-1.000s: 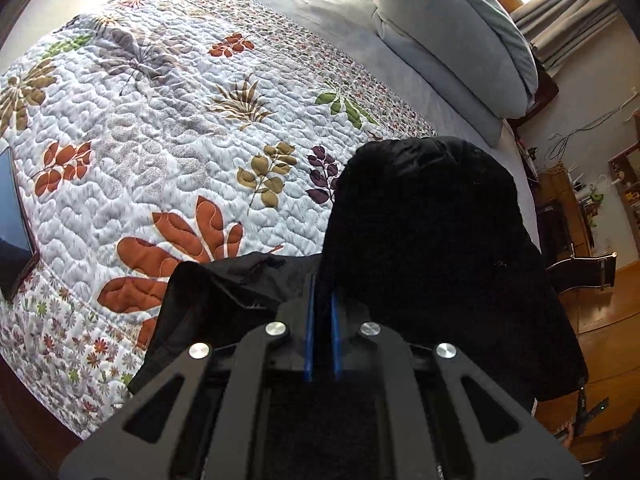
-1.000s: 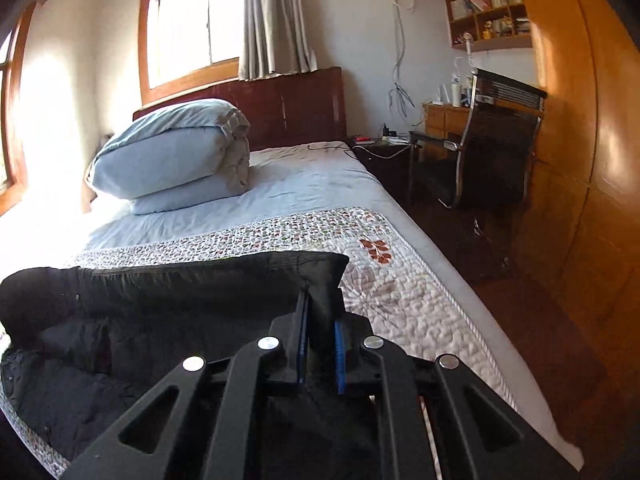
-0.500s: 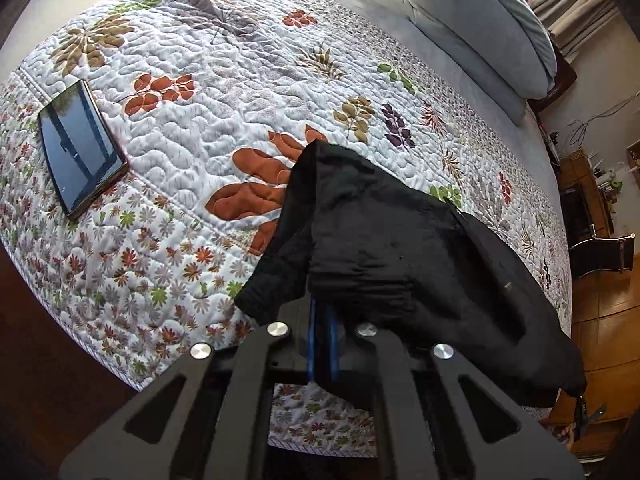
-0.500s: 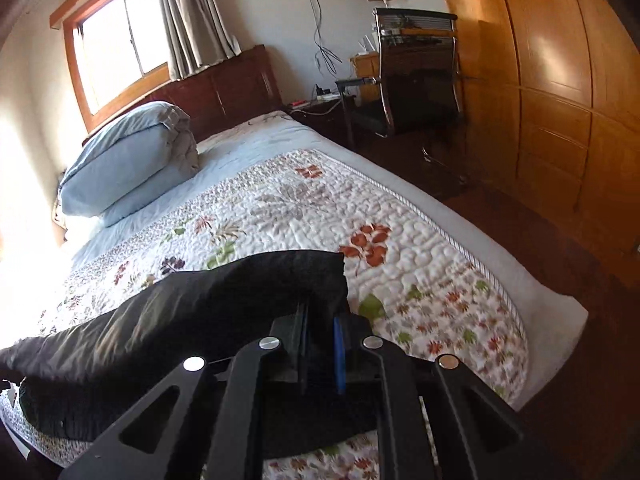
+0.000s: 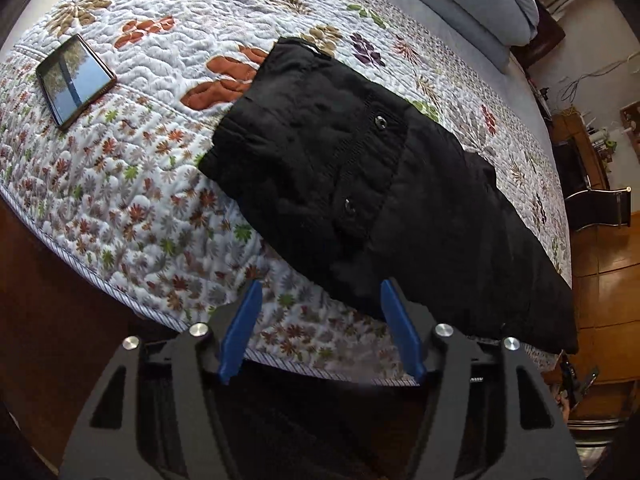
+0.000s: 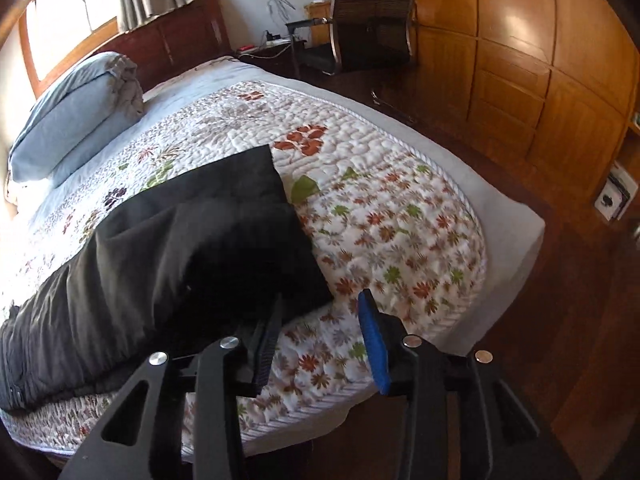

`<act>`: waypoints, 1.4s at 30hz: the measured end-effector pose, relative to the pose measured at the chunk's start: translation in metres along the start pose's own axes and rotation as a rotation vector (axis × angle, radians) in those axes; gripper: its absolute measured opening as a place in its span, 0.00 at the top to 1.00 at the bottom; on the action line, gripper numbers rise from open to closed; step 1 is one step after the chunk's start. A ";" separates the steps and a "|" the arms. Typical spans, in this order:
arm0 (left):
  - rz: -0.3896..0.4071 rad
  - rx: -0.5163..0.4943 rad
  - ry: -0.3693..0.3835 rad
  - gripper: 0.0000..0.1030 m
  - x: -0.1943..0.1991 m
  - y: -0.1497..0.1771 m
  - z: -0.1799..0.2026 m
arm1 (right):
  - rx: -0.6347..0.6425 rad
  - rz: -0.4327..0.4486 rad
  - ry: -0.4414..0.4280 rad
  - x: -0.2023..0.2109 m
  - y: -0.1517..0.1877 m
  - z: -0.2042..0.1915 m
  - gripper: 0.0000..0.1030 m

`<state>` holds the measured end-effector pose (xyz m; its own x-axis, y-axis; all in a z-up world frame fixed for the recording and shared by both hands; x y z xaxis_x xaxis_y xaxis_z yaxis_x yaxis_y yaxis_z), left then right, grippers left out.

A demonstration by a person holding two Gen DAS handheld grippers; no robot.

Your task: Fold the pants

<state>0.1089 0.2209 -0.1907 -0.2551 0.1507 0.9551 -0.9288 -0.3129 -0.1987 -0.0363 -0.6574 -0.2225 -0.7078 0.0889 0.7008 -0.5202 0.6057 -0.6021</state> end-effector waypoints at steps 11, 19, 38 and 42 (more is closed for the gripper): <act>-0.044 0.216 0.103 0.30 -0.042 0.000 0.022 | -0.399 0.074 -0.497 0.000 0.001 -0.044 0.42; -0.020 0.259 0.050 0.14 -0.043 -0.001 0.026 | -0.457 0.033 -0.455 -0.042 -0.020 -0.053 0.40; -0.066 0.216 0.027 0.13 -0.078 0.001 0.059 | -0.295 0.017 -0.358 -0.047 -0.051 -0.064 0.90; -0.073 0.207 0.022 0.13 -0.082 -0.001 0.066 | -0.361 -0.016 -0.371 -0.055 -0.013 -0.036 0.79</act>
<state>0.1484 0.1468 -0.2547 -0.1972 0.1993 0.9599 -0.8705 -0.4860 -0.0779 0.0265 -0.6419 -0.2397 -0.8569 -0.1696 0.4868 -0.3808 0.8447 -0.3760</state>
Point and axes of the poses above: each gripper's, at about its wrist camera, not at the fingertips, and x roughly against the way its jaws point, z to its right, y to its underside, the point moved 9 cm from there along -x, roughly the way its jaws point, and after that the axes turned 11 degrees about -y, right-handed, at the moved point
